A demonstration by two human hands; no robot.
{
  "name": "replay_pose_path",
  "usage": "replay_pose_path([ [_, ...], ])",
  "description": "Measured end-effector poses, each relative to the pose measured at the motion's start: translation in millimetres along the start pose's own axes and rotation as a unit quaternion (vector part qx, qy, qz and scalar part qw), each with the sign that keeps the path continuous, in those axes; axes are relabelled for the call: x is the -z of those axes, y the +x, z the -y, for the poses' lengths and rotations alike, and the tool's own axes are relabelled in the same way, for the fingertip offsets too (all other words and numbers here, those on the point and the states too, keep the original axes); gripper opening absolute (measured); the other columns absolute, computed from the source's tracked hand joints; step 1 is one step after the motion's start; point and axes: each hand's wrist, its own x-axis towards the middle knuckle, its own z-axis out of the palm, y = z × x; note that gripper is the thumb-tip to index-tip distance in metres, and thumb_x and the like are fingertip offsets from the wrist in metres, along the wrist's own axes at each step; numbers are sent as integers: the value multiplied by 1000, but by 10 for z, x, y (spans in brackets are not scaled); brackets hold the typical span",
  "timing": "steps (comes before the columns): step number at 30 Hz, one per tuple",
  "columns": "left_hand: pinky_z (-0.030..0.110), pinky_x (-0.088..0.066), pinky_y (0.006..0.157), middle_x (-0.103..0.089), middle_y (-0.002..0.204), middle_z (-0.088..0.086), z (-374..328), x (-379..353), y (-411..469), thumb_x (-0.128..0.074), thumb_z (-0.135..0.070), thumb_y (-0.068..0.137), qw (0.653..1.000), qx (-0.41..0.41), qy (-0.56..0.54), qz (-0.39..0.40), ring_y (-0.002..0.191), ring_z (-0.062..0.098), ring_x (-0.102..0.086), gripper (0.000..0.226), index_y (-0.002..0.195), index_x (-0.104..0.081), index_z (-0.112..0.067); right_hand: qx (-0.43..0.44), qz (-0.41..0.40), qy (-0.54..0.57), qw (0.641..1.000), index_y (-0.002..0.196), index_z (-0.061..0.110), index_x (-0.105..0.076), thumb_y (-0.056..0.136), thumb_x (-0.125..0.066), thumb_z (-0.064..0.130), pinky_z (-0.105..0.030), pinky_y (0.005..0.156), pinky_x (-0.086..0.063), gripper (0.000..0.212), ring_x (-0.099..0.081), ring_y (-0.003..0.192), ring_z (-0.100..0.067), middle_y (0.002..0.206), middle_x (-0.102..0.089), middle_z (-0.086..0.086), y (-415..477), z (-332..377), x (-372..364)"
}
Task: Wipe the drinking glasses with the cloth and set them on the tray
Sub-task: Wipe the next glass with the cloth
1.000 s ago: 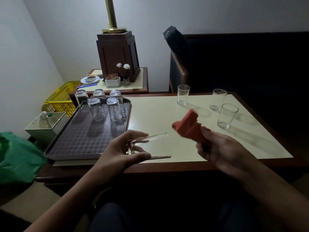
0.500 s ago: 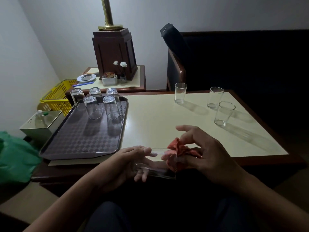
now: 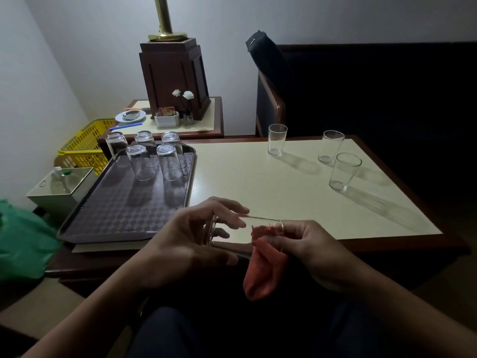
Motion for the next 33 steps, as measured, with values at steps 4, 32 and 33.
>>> replay_pose_path([
  [4,48,-62,88,-64,134,13,17,-16,-6,-86,-19,82,985,151,-84,-2,104,36,-71,66,139,-57,-33,89,-74,-63,991,105,9,-83,88,-80,10,-31,88,-63,17,-80,99,-25,104,-83,-10,-26,42,-24],
  [32,39,-65,74,-65,122,24,216,-237,112,-90,-31,69,891,259,-250,-276,76,23,-74,65,119,-59,-3,-26,-122,147,981,111,1,-71,88,-67,16,-27,67,-64,28,-79,79,-18,98,-79,-18,111,125,161],
  [33,39,-63,73,-64,122,26,226,-250,116,-85,-37,71,870,296,-285,-272,74,25,-74,68,121,-55,-2,17,-165,134,977,115,3,-69,89,-68,16,-28,73,-65,29,-80,87,-20,105,-79,-19,110,183,191],
])
